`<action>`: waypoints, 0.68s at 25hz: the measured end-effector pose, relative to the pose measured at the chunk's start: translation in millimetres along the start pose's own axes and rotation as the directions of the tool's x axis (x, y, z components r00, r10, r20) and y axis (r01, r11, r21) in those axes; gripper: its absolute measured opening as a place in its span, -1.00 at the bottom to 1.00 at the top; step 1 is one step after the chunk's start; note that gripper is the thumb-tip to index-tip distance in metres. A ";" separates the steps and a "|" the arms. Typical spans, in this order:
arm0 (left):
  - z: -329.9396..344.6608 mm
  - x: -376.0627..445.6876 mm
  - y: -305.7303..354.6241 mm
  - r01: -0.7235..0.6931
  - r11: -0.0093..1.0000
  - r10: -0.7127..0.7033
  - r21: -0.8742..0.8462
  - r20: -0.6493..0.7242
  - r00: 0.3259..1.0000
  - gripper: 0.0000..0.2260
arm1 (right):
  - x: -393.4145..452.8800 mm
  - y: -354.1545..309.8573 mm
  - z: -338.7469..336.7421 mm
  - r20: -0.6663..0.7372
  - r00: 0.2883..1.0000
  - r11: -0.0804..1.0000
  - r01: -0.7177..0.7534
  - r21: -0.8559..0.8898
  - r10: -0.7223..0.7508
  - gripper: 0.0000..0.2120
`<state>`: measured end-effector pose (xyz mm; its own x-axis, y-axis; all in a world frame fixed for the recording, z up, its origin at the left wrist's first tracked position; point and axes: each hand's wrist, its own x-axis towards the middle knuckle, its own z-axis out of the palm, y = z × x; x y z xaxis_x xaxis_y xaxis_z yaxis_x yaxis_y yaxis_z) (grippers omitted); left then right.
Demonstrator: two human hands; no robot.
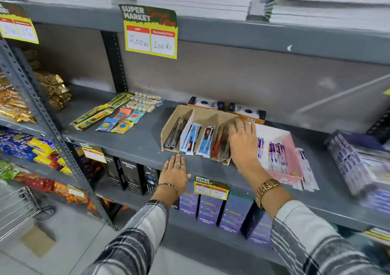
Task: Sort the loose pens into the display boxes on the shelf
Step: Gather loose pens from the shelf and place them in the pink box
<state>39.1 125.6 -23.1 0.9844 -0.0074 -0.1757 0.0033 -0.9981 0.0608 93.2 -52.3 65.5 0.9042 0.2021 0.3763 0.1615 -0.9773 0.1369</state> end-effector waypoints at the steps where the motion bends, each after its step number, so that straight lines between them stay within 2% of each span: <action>1: 2.5 -3.8 9.3 0.006 1.000 -0.006 0.008 -0.009 1.000 -0.45 | -6.4 12.3 0.4 0.009 1.000 1.000 -0.022 -0.005 0.022 -0.49; 5: 14.8 -12.7 53.3 -0.042 0.999 0.043 0.017 -0.070 0.997 -0.46 | -29.1 61.7 1.2 0.054 0.992 0.993 -0.111 -0.037 0.113 -0.57; 7: 18.0 -15.2 75.7 -0.093 0.996 0.094 0.015 -0.083 0.992 -0.47 | -42.8 89.6 0.7 0.067 0.977 0.979 -0.203 0.011 0.202 -0.63; 12: 17.7 -16.2 116.9 -0.190 0.981 0.192 0.024 -0.099 0.976 -0.49 | -69.1 152.3 7.4 0.197 0.845 0.825 -0.531 0.193 0.498 -0.73; 15: 15.3 -15.9 131.0 -0.215 0.976 0.217 0.027 -0.099 0.971 -0.49 | -82.2 173.0 20.3 0.304 0.766 0.736 -0.636 0.230 0.567 -0.76; 17: 13.6 -16.5 135.7 -0.212 0.977 0.213 0.021 -0.091 0.973 -0.49 | -87.7 176.5 28.9 0.375 0.737 0.707 -0.664 0.244 0.563 -0.76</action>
<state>20.9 -10.5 -25.3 0.9744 -0.2140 -0.0684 -0.2088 -0.9750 0.0756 53.9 -244.4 30.1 0.9054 -0.4245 0.0110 -0.3895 -0.8405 -0.3766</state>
